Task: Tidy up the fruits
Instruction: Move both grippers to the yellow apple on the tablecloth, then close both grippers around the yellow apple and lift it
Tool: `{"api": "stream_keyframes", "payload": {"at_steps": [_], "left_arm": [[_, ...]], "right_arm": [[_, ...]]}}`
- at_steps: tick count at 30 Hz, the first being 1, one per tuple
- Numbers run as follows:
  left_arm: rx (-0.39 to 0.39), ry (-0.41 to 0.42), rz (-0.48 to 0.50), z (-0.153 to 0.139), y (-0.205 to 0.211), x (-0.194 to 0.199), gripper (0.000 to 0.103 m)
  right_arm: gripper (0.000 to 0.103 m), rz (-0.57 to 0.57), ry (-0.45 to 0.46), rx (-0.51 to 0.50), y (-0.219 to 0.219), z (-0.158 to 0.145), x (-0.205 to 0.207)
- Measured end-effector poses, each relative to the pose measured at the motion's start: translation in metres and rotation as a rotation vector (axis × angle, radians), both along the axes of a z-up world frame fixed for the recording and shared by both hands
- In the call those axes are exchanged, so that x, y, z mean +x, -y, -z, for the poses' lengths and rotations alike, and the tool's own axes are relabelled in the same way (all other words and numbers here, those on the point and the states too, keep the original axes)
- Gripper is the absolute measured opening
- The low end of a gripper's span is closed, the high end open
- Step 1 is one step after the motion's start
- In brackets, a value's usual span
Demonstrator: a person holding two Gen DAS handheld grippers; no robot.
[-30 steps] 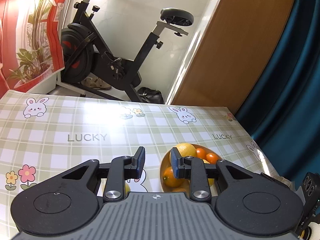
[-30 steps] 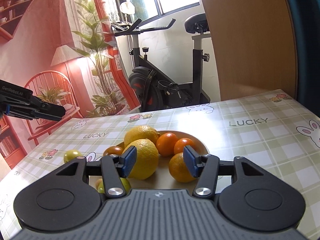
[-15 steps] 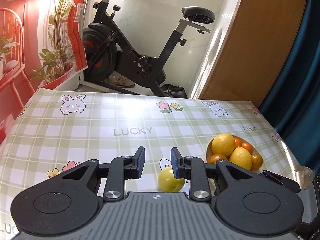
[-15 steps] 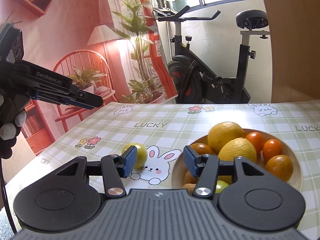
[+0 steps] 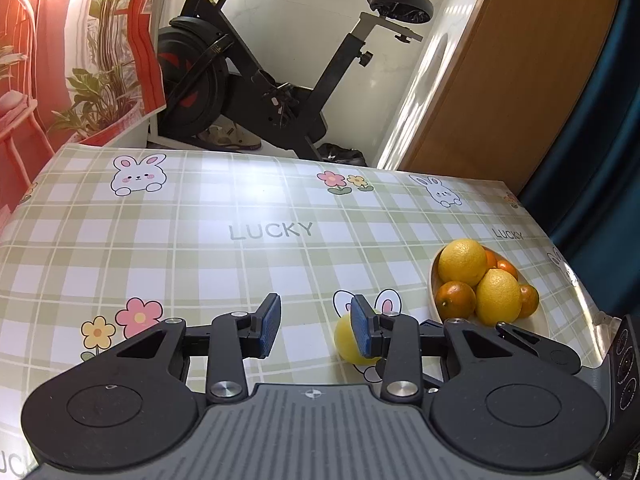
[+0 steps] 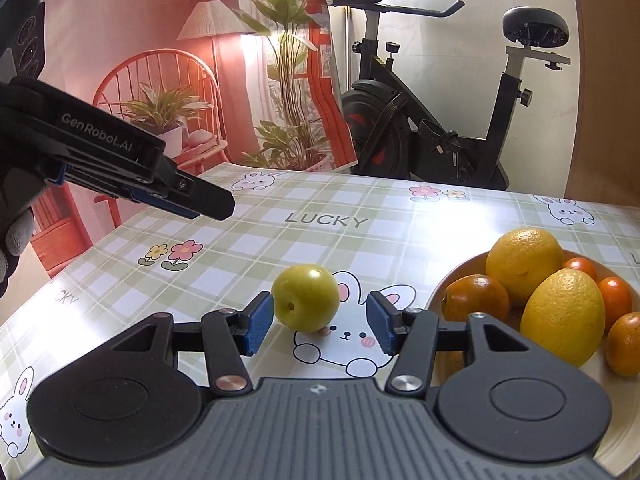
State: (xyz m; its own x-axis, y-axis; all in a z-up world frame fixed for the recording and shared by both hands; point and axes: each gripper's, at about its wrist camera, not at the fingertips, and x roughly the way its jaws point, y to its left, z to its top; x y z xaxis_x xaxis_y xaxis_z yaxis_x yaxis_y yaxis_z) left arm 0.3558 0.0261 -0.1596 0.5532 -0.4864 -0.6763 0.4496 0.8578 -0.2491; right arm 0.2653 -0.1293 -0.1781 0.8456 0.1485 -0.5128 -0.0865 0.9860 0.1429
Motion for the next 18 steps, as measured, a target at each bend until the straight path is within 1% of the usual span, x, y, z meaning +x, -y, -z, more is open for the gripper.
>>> {"api": "stream_keyframes", "payload": {"at_steps": [4,8,12,18], "left_arm": [[-0.019,-0.021,0.012,0.011,0.003,0.007,0.040],[-0.059,-0.063,0.009,0.020,0.005,0.017,0.041],[-0.074,-0.087,0.011,0.029,0.012,0.021,0.041],[-0.092,-0.106,0.029,0.040,0.021,0.019,0.044]], "right_arm": [[0.055,0.004,-0.002,-0.010,-0.005,0.003,0.004],[0.055,-0.003,-0.003,-0.038,-0.013,0.006,0.011],[0.055,-0.003,-0.011,-0.072,-0.019,0.010,0.018],[0.055,-0.004,-0.020,-0.067,-0.019,0.015,0.021]]}}
